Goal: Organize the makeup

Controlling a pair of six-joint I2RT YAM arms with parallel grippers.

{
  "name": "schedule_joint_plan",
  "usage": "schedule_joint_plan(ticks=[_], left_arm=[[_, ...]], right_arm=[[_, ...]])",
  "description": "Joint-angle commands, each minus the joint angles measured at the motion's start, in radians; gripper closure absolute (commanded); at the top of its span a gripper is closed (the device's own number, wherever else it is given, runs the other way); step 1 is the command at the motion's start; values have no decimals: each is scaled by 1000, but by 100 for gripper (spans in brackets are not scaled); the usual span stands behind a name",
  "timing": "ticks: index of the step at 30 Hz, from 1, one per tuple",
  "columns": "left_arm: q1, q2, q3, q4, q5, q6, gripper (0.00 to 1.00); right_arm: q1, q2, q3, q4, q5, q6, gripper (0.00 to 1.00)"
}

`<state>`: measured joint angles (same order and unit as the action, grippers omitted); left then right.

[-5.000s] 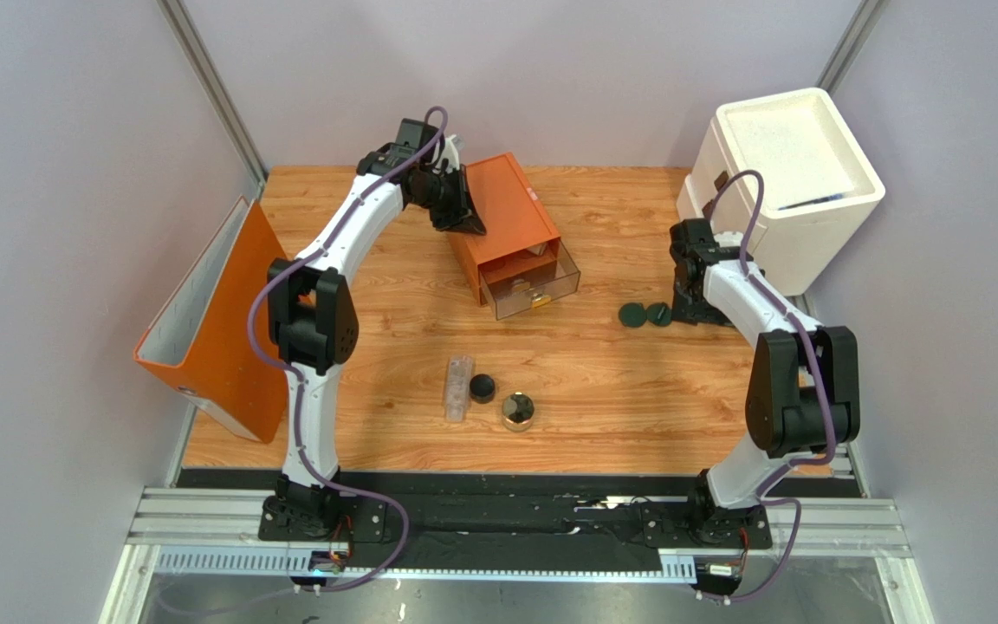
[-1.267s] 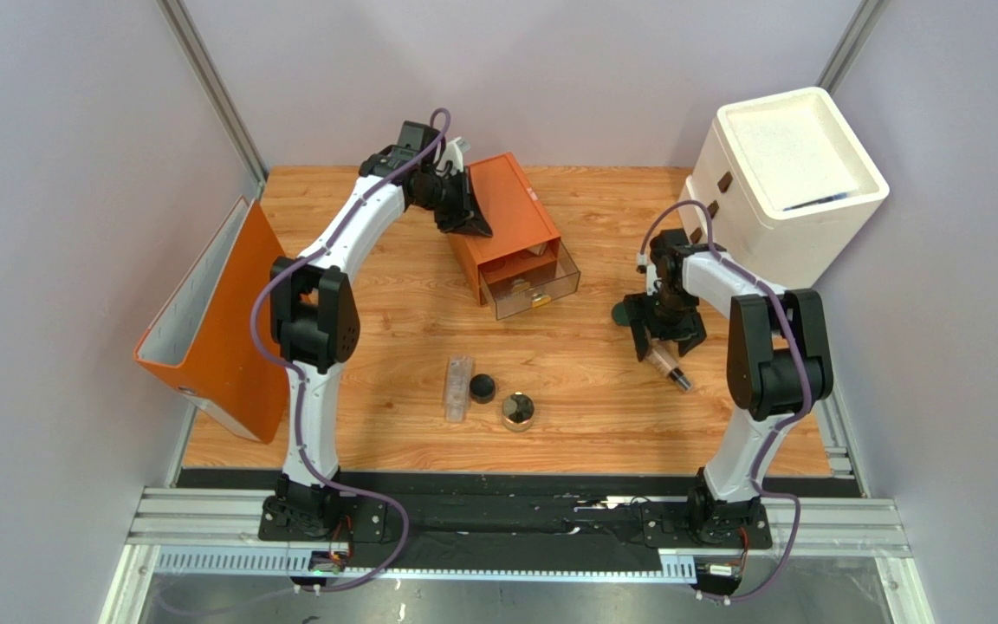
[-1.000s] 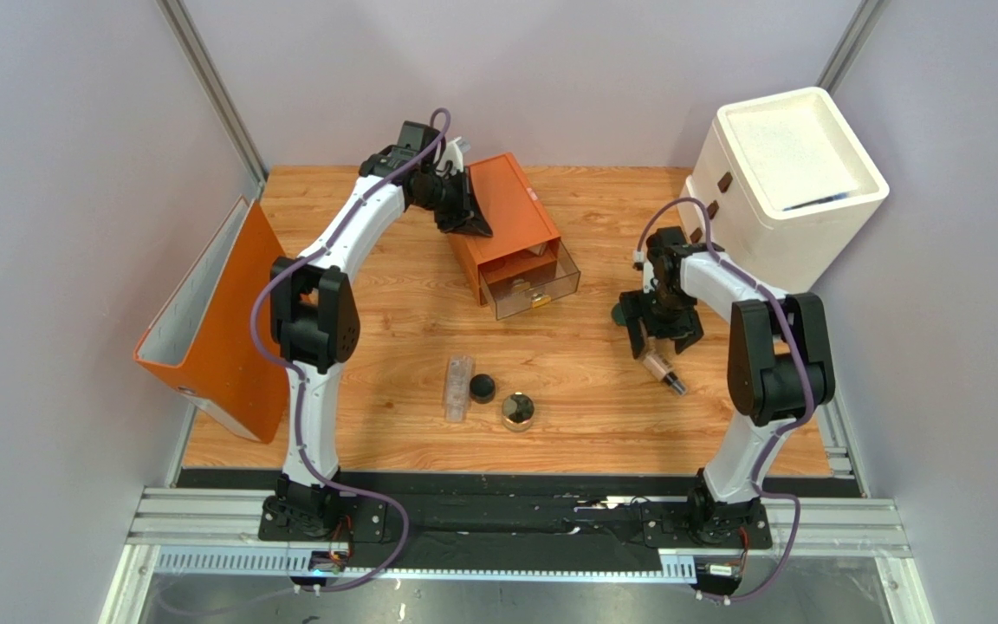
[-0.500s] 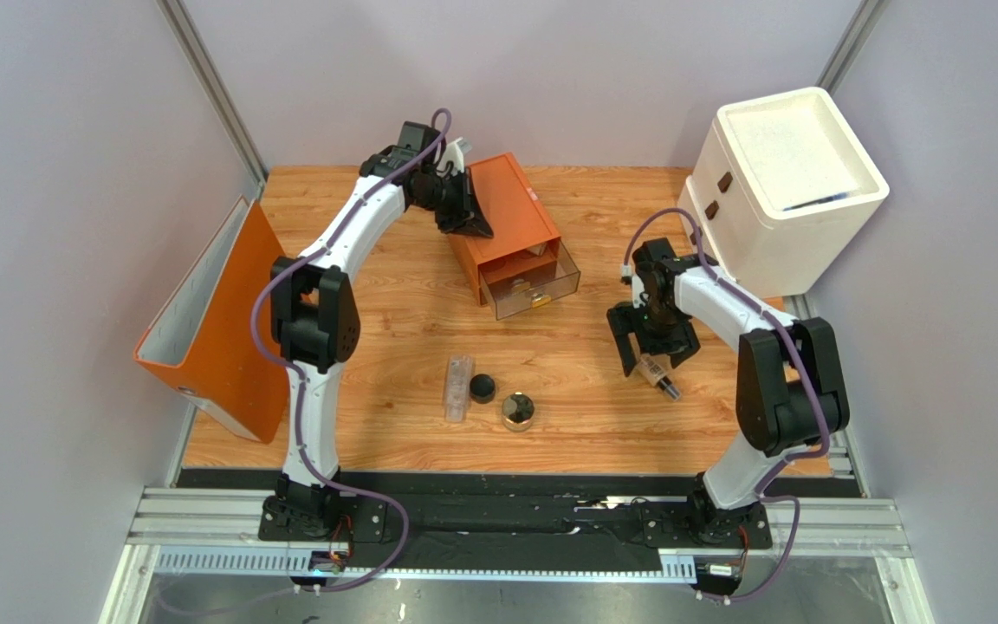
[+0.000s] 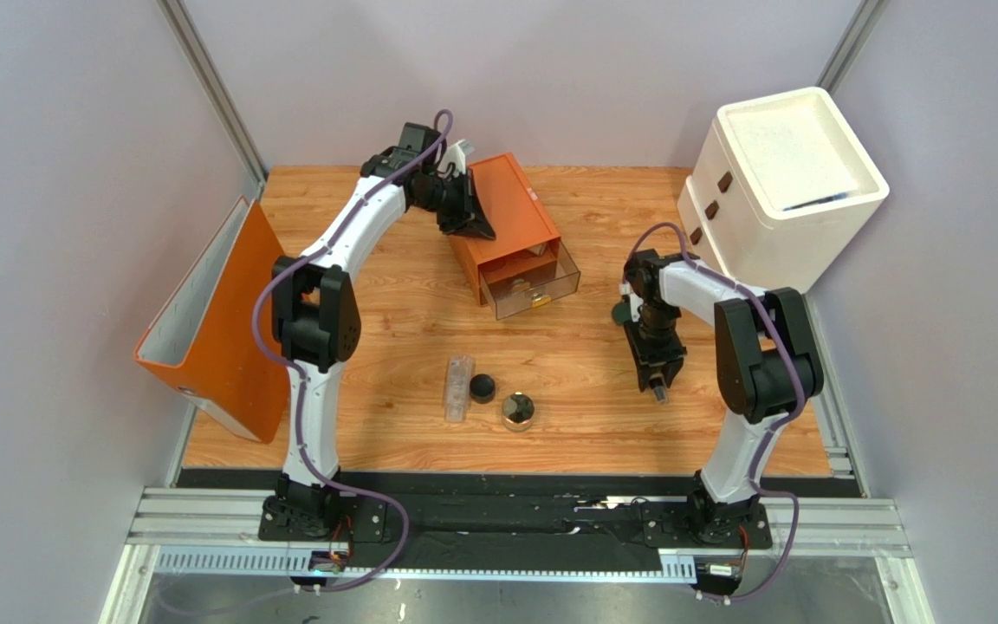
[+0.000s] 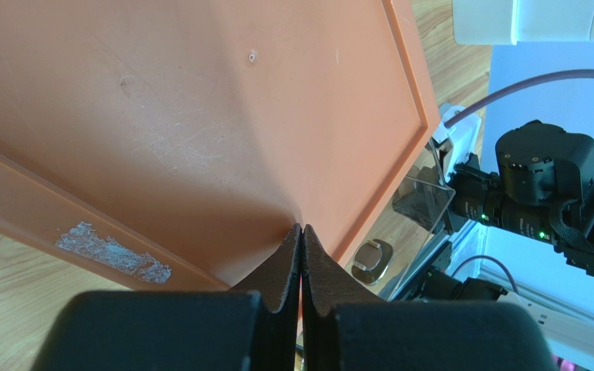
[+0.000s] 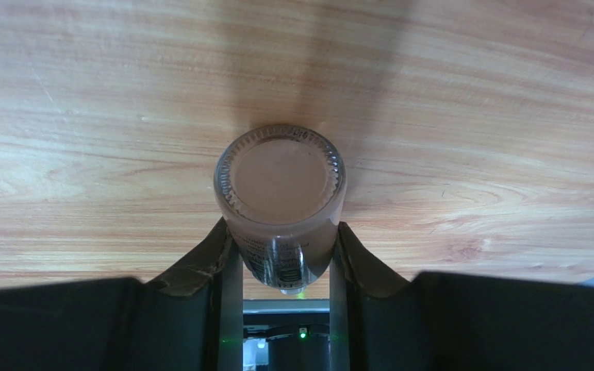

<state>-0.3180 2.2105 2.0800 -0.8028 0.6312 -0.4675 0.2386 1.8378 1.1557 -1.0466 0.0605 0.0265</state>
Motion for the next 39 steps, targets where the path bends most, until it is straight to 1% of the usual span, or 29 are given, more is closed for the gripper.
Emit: schedule_joint_plan(ticks=[1, 4, 8, 11, 12, 14, 15, 17, 18, 20, 21, 23, 24, 25, 27, 29, 30, 33, 36, 37, 38, 39], left_arm=[[-3, 66, -44, -150, -103, 64, 100], [-3, 58, -44, -159, -113, 67, 100], [0, 55, -17, -174, -99, 50, 100], [0, 51, 17, -190, -103, 46, 100], [0, 49, 26, -194, -105, 44, 100], [0, 51, 43, -197, -105, 40, 100], [2, 51, 43, -197, -105, 35, 100], [2, 49, 42, -197, -103, 33, 100], [0, 45, 40, -199, -105, 33, 100], [0, 43, 31, -199, -107, 36, 100], [0, 41, 28, -200, -110, 38, 100], [0, 41, 22, -203, -114, 46, 100], [0, 38, 20, -205, -116, 46, 100], [0, 38, 15, -207, -116, 47, 100], [0, 31, 9, -207, -117, 52, 100], [0, 23, -1, -207, -119, 56, 100], [0, 18, -8, -207, -120, 58, 100], [2, 8, -14, -203, -123, 61, 100], [2, 3, -12, -197, -122, 58, 100], [2, 2, -11, -199, -123, 58, 100], [2, 2, -9, -199, -123, 58, 100], [2, 0, -6, -200, -125, 58, 100]], right_arm=[[-2, 48, 50, 97, -13, 33, 100], [1, -4, 79, 80, -40, 56, 100], [17, -103, 172, 72, -145, 99, 100], [45, -164, 240, 111, -235, 165, 100], [50, -178, 252, 129, -264, 215, 100], [76, -215, 280, 195, -324, 272, 100], [80, -227, 283, 226, -349, 326, 100], [94, -265, 273, 334, -407, 403, 100], [99, -288, 260, 429, -427, 490, 100], [108, -299, 240, 532, -468, 567, 100], [123, -292, 236, 607, -478, 602, 100], [140, -269, 237, 666, -468, 690, 100], [148, -234, 239, 727, -475, 719, 100], [153, -213, 236, 764, -491, 786, 100], [169, -151, 246, 825, -504, 826, 100], [185, -108, 315, 815, -501, 840, 100], [205, -69, 384, 759, -479, 828, 100], [237, -9, 475, 656, -449, 783, 100], [251, 8, 478, 637, -438, 782, 99], [251, 9, 480, 631, -435, 780, 96], [255, 8, 484, 590, -424, 780, 89], [255, 6, 487, 571, -406, 779, 85]])
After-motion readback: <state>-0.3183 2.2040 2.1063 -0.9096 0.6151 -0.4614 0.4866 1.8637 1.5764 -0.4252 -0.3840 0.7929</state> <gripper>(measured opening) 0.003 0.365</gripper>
